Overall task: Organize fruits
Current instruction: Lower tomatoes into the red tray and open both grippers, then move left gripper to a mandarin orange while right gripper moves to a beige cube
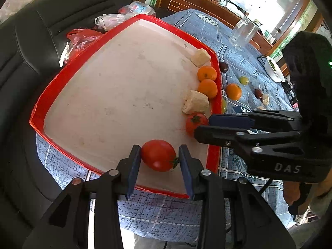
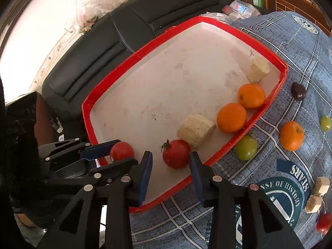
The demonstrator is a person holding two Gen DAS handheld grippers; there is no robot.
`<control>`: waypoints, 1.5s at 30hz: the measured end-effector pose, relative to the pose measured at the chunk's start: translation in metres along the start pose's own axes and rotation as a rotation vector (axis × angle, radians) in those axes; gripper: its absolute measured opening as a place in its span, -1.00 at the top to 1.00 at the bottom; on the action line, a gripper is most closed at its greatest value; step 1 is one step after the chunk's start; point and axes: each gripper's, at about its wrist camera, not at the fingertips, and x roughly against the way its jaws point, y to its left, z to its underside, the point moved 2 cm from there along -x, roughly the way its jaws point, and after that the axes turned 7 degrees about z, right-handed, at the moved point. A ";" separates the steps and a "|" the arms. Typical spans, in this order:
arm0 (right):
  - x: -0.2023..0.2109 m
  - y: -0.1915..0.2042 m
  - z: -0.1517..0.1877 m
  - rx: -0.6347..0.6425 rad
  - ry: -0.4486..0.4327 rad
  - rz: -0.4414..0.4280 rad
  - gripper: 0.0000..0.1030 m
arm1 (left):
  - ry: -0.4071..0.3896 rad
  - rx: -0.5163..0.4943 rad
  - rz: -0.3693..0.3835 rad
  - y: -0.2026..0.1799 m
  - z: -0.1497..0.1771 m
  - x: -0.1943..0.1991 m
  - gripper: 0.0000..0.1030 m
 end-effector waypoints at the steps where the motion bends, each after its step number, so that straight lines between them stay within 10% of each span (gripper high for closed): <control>1: 0.003 -0.001 0.001 -0.003 -0.005 -0.003 0.24 | -0.001 0.002 0.002 -0.001 0.000 0.000 0.21; 7: 0.020 -0.010 0.008 -0.041 -0.044 -0.010 0.07 | -0.011 -0.024 -0.018 -0.014 0.001 0.000 -0.14; 45: 0.094 -0.162 0.105 -0.475 -0.141 0.203 -0.07 | 0.067 -0.304 0.130 -0.138 -0.054 -0.059 -0.14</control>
